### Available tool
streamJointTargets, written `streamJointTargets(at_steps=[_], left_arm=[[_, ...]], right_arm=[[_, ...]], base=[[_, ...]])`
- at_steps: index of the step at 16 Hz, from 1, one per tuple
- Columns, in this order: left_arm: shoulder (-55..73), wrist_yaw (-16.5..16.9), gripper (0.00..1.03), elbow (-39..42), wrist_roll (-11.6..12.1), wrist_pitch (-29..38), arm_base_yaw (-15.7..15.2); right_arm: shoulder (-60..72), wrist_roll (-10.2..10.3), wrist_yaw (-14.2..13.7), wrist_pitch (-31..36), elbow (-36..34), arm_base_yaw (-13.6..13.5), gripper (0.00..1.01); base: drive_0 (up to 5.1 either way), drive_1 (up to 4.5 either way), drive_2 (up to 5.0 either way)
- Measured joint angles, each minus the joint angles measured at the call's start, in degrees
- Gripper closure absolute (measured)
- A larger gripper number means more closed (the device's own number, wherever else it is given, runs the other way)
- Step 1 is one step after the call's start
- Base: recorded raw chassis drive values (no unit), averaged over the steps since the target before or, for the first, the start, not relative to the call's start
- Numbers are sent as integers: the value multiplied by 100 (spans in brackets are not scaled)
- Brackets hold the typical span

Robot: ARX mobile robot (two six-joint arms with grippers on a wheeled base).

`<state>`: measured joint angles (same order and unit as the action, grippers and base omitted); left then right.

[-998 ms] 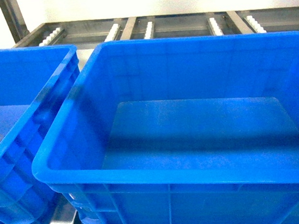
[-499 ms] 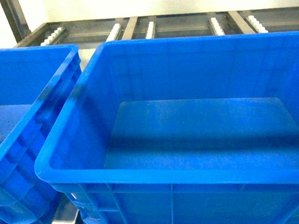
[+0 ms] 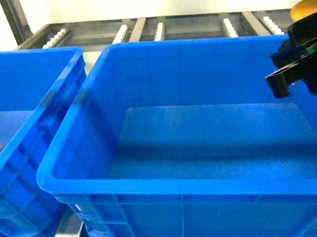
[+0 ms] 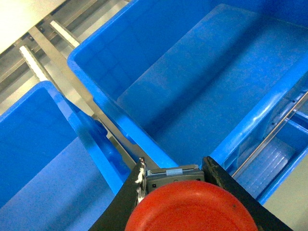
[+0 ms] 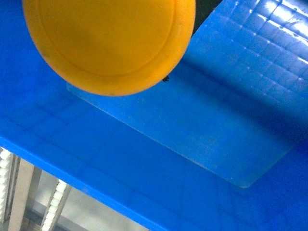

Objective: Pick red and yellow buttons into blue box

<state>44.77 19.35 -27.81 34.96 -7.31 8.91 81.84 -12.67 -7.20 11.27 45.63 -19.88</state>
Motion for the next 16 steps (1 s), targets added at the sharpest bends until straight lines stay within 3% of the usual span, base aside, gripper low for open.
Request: streamJointTargets(at_steps=[2, 6, 12, 16], left_arm=[[0, 0, 74, 0, 0, -4, 0], [0, 0, 74, 0, 0, -2, 0], [2, 0, 74, 0, 0, -2, 0], [0, 0, 74, 0, 0, -2, 0]], right_arm=[[599, -245, -7, 210, 321, 103, 75], [1576, -664, -380, 387, 568, 579, 75], [1668, -780, -481, 439, 568, 675, 75], [1668, -798, -481, 446, 568, 675, 34]], base=[[0, 0, 0], [0, 0, 0], [0, 0, 0], [0, 0, 0]])
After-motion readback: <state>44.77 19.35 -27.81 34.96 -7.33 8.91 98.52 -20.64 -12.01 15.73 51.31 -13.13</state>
